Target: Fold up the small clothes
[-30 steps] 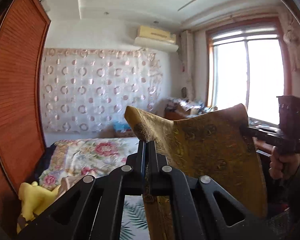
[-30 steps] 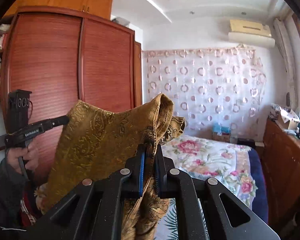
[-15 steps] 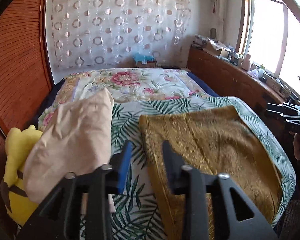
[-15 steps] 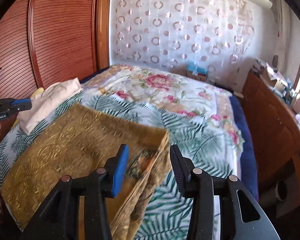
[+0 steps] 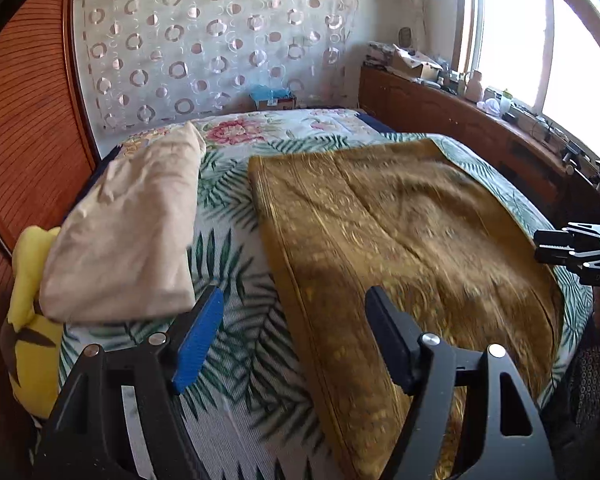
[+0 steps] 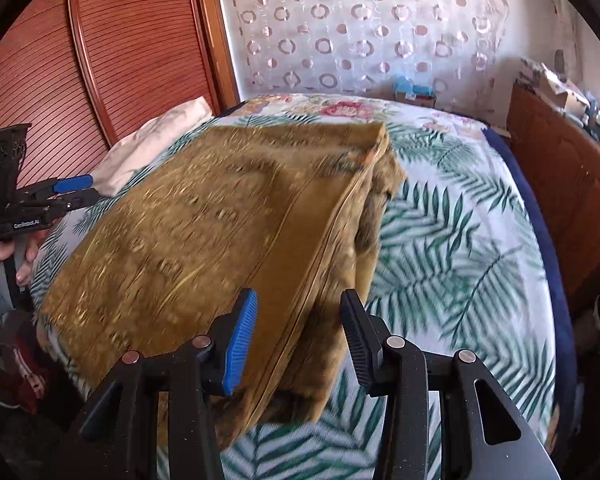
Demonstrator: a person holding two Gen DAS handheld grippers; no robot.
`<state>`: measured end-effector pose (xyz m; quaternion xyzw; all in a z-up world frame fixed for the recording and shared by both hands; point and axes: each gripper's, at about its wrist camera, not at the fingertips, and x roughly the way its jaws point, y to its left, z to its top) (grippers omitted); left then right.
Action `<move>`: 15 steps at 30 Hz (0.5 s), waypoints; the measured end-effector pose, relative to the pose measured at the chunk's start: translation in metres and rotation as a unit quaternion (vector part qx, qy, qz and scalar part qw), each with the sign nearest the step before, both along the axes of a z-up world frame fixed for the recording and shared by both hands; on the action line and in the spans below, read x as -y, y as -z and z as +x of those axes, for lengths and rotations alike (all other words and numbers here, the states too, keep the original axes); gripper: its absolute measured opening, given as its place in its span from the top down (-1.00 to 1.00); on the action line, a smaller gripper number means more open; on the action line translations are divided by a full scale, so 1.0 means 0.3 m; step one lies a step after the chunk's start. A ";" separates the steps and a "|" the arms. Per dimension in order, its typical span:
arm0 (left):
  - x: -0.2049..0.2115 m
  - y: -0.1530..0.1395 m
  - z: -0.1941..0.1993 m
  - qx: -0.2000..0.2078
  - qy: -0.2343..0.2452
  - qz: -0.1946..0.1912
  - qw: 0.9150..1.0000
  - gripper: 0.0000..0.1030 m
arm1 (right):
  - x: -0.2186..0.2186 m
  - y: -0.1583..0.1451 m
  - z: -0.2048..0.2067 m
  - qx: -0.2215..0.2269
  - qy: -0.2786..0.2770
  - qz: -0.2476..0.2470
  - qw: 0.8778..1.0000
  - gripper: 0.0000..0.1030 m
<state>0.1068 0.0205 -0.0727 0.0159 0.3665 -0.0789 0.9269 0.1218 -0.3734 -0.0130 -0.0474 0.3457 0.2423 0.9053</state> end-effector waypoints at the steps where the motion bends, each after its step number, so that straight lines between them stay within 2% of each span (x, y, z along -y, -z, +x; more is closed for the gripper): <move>1: 0.002 0.012 -0.018 -0.004 -0.003 -0.001 1.000 -0.43 | 0.009 -0.006 -0.009 0.000 -0.001 0.002 1.000 0.13; 6: 0.015 0.048 -0.076 -0.014 -0.002 -0.011 1.000 -0.44 | 0.056 -0.014 -0.043 -0.001 -0.003 0.006 1.000 0.14; 8: 0.020 0.064 -0.094 -0.019 -0.004 -0.015 1.000 -0.43 | 0.061 -0.009 -0.051 0.002 -0.006 0.003 1.000 0.23; 10: 0.023 0.071 -0.101 -0.023 -0.005 -0.021 0.999 -0.43 | 0.066 -0.004 -0.072 0.005 -0.015 -0.007 1.000 0.41; 12: 0.023 0.080 -0.111 -0.028 -0.005 -0.024 0.999 -0.44 | 0.062 0.001 -0.082 0.013 -0.022 -0.025 0.999 0.78; 15: 0.025 0.090 -0.124 -0.032 -0.007 -0.026 0.999 -0.44 | 0.072 -0.005 -0.096 0.024 -0.024 -0.022 0.999 0.94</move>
